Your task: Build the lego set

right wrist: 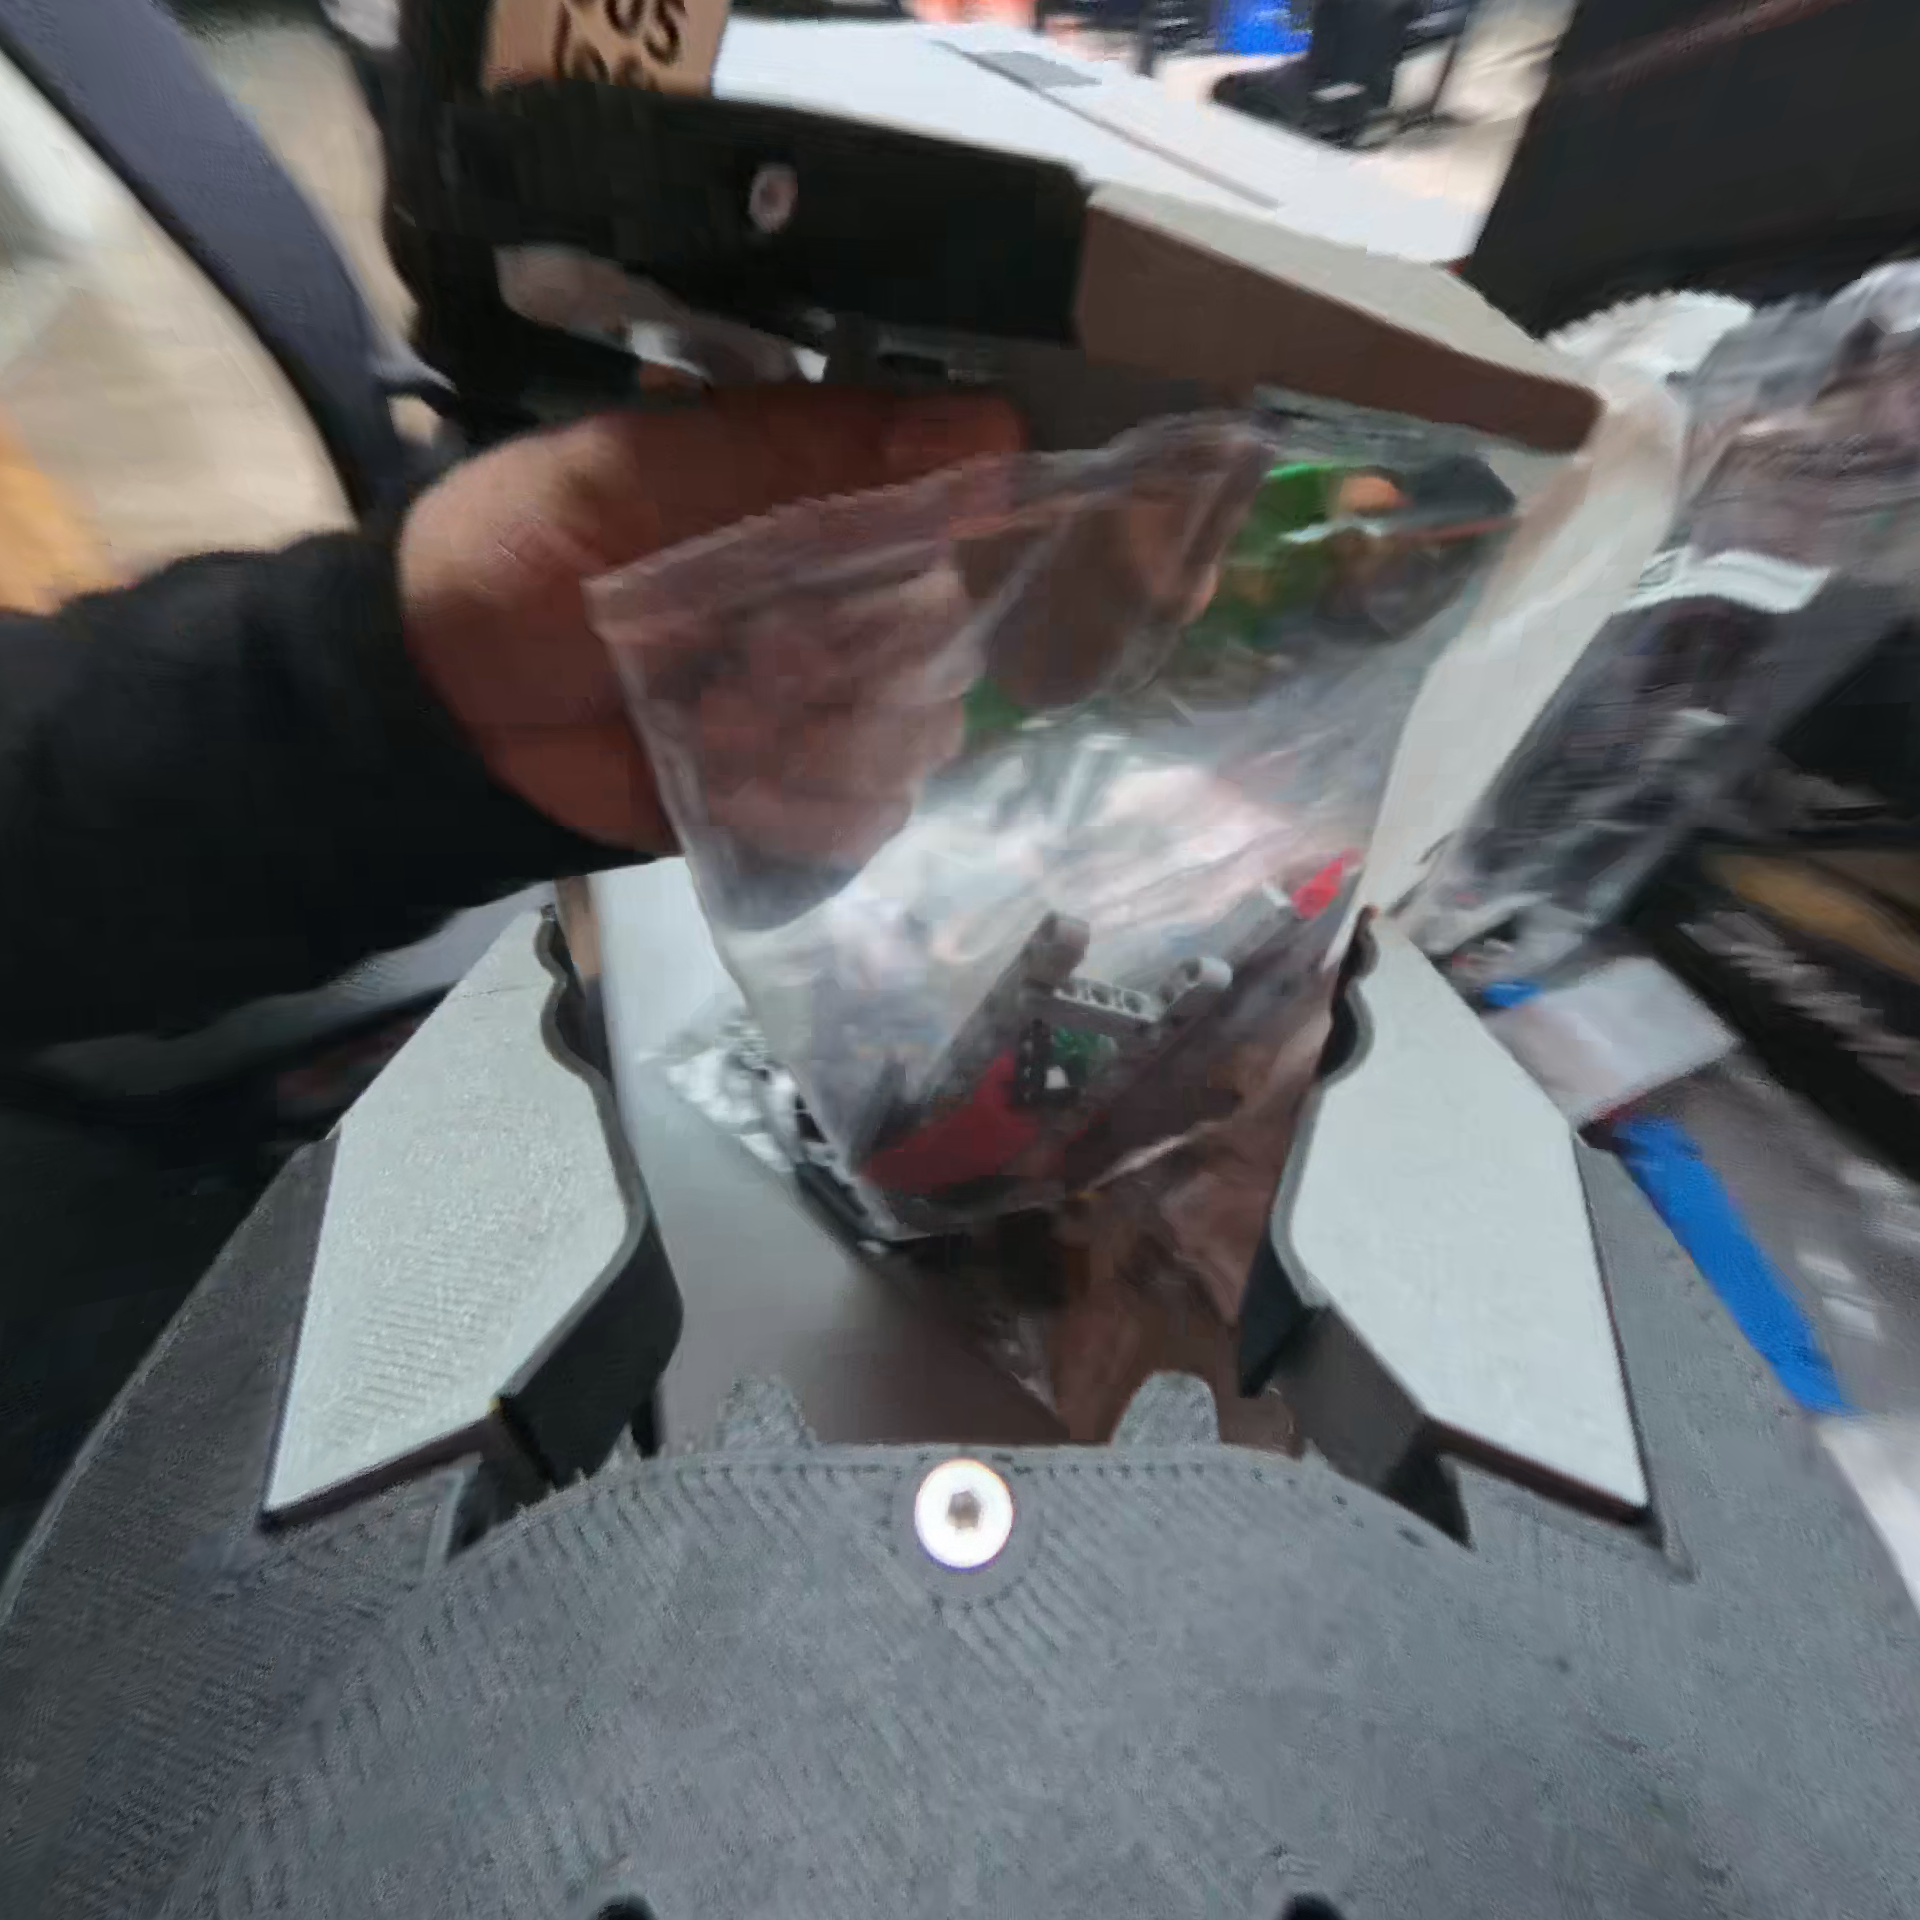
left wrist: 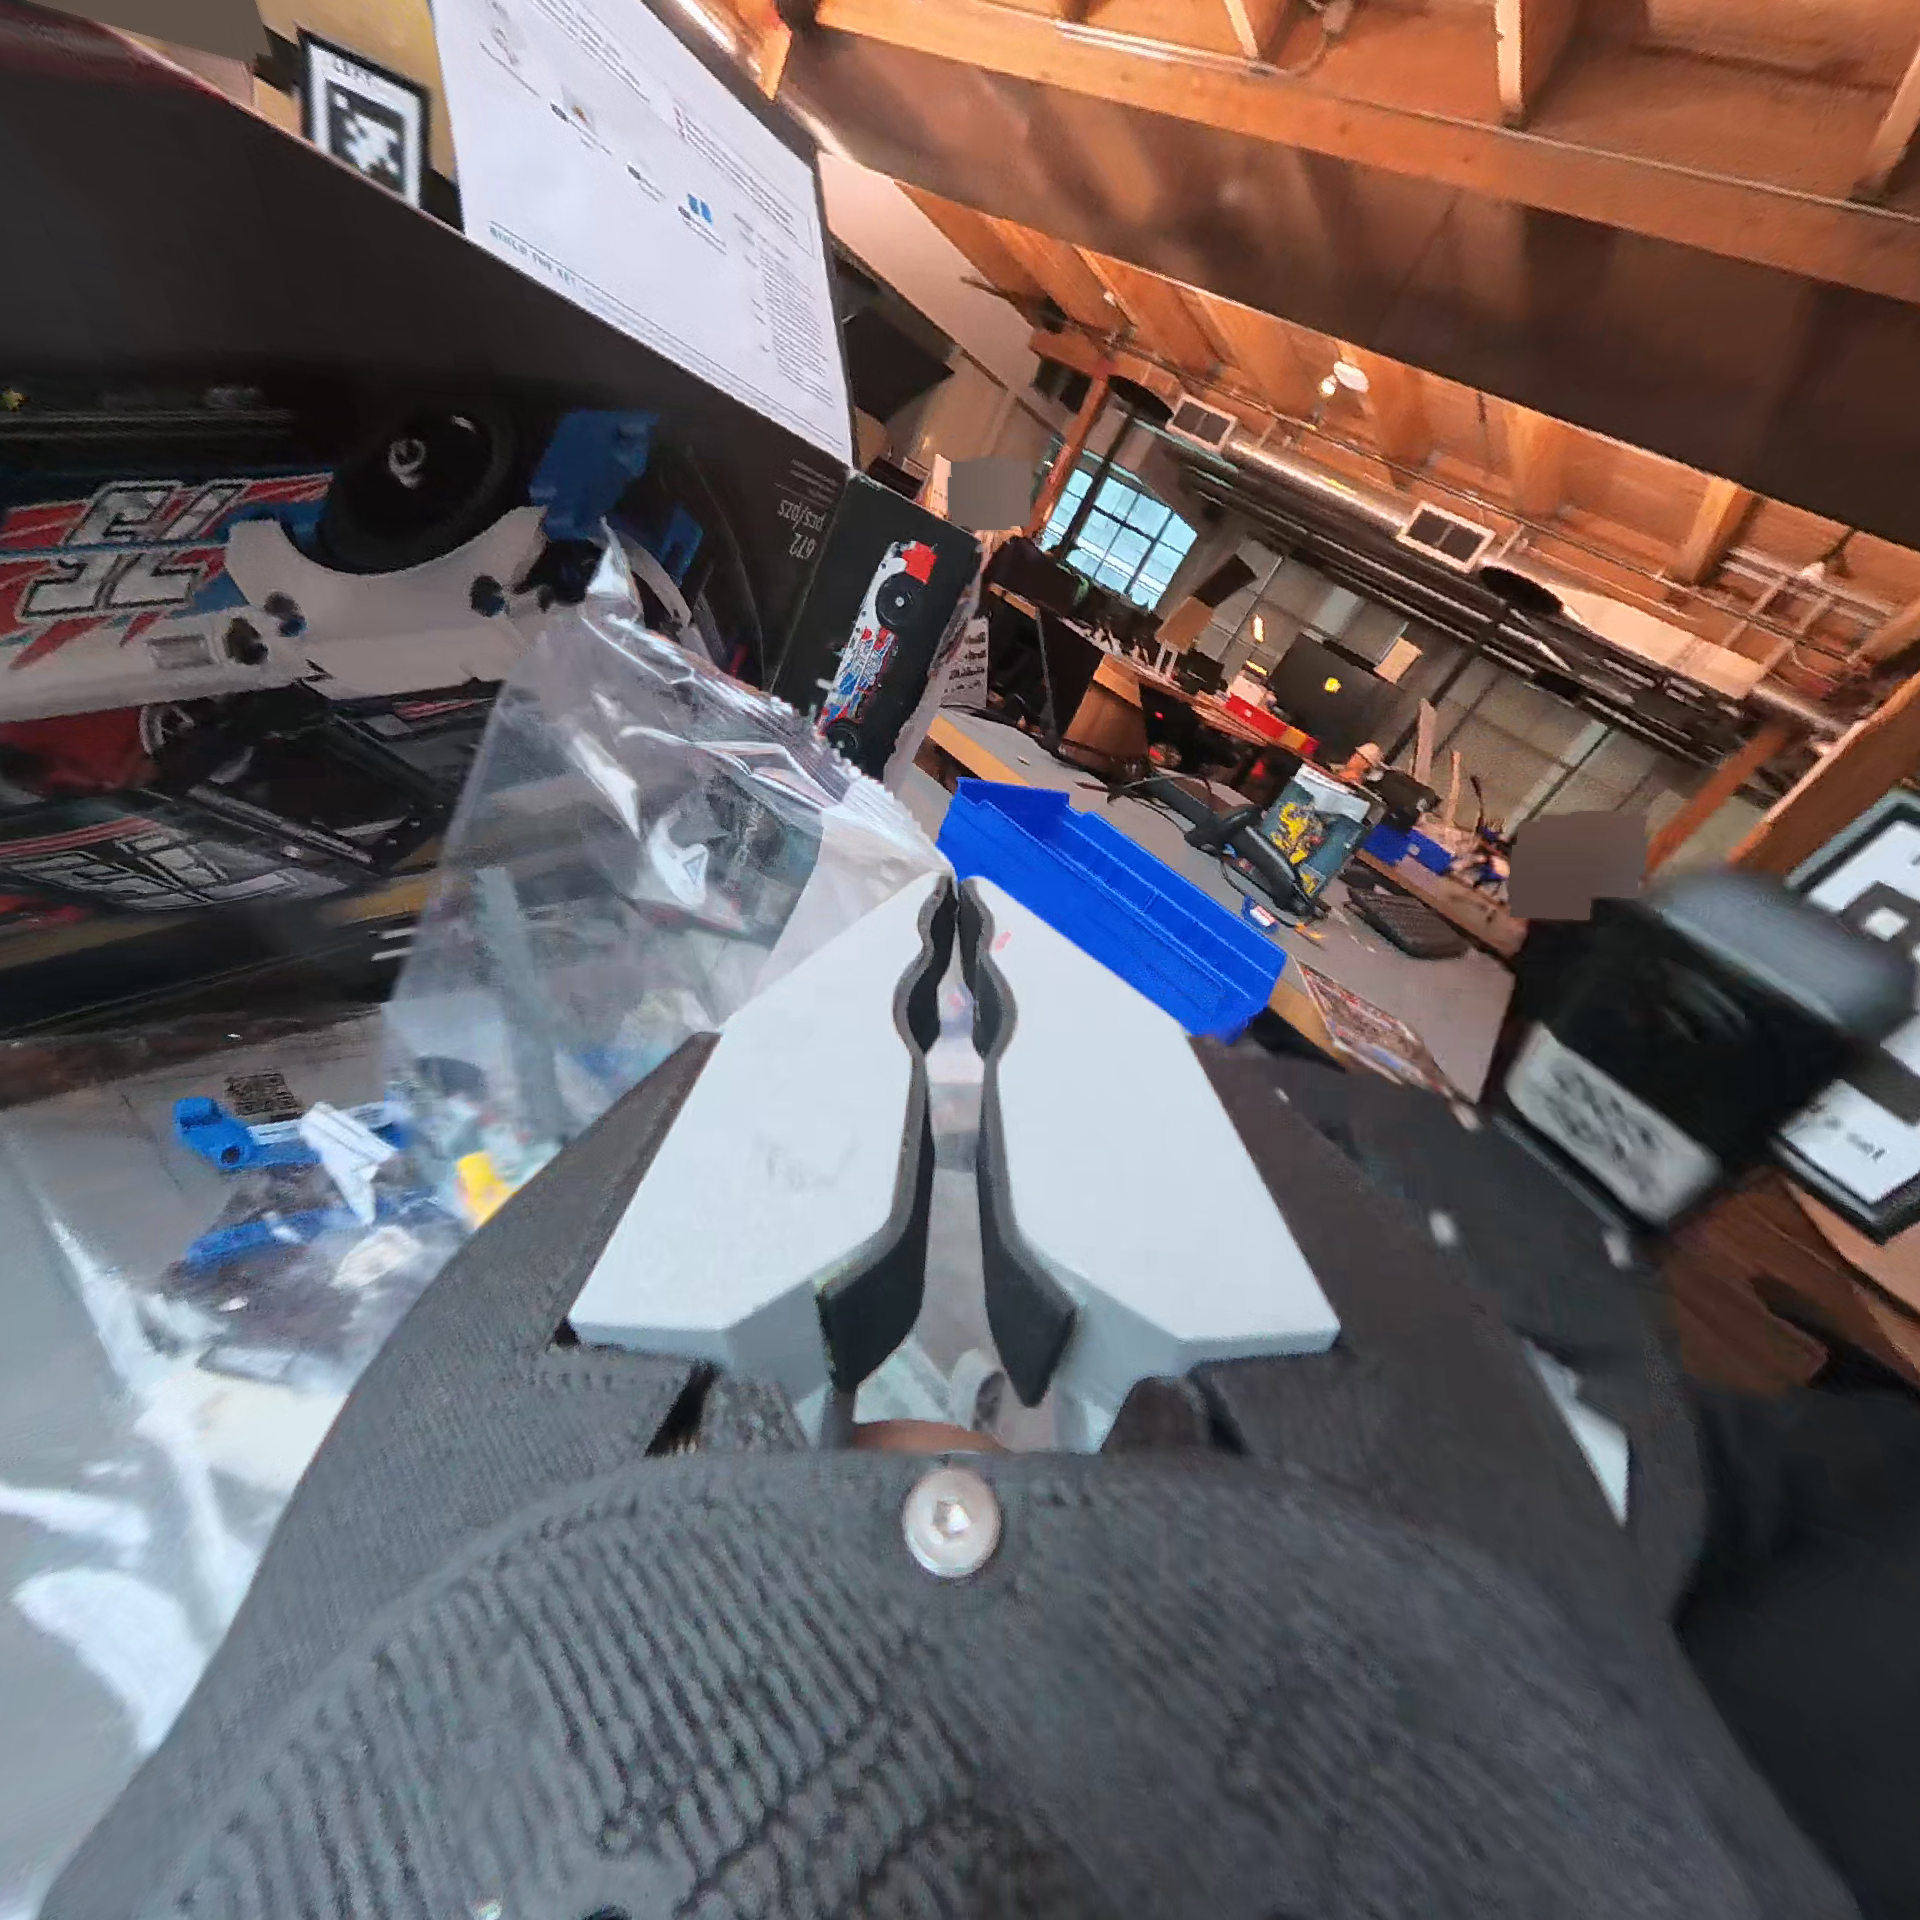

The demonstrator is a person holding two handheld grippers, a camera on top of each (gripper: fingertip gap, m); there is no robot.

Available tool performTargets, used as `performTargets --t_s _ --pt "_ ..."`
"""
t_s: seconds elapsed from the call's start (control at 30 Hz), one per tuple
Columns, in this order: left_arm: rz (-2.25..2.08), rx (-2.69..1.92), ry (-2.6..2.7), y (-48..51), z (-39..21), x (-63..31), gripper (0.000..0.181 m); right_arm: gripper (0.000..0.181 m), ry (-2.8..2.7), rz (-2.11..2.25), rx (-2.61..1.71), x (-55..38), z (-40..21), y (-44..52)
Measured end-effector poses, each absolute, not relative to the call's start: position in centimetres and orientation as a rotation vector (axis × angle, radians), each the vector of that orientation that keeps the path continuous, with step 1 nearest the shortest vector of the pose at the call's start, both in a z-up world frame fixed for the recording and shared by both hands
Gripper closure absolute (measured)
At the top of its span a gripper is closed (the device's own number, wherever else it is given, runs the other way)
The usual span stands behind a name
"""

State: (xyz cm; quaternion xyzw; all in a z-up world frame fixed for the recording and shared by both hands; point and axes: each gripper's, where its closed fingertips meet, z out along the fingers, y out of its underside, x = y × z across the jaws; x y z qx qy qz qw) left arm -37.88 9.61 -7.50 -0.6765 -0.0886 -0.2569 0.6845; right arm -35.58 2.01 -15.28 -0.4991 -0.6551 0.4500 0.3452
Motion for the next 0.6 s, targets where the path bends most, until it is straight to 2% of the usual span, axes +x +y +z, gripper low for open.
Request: performTargets --t_s 0.07,0.27,0.5,0.6 --pt "-0.601 -1.518 -0.199 10.7 -7.6 -36.8 0.181 0.054 -1.581 0.934 -1.207 -36.1 -15.4 3.8" --pt "-0.435 -1.591 -0.112 11.4 -8.0 -38.3 0.181 0.181 -1.589 0.904 -1.156 -33.4 -15.0 6.3" --pt "-0.261 -1.750 0.170 10.0 -8.7 -38.4 0.180 0.181 -1.438 0.948 -1.330 -30.1 -14.2 15.3" --pt "-0.033 -1.695 0.211 9.2 -7.0 -40.5 0.164 0.181 -1.358 1.139 -1.427 -29.7 -14.1 17.7"
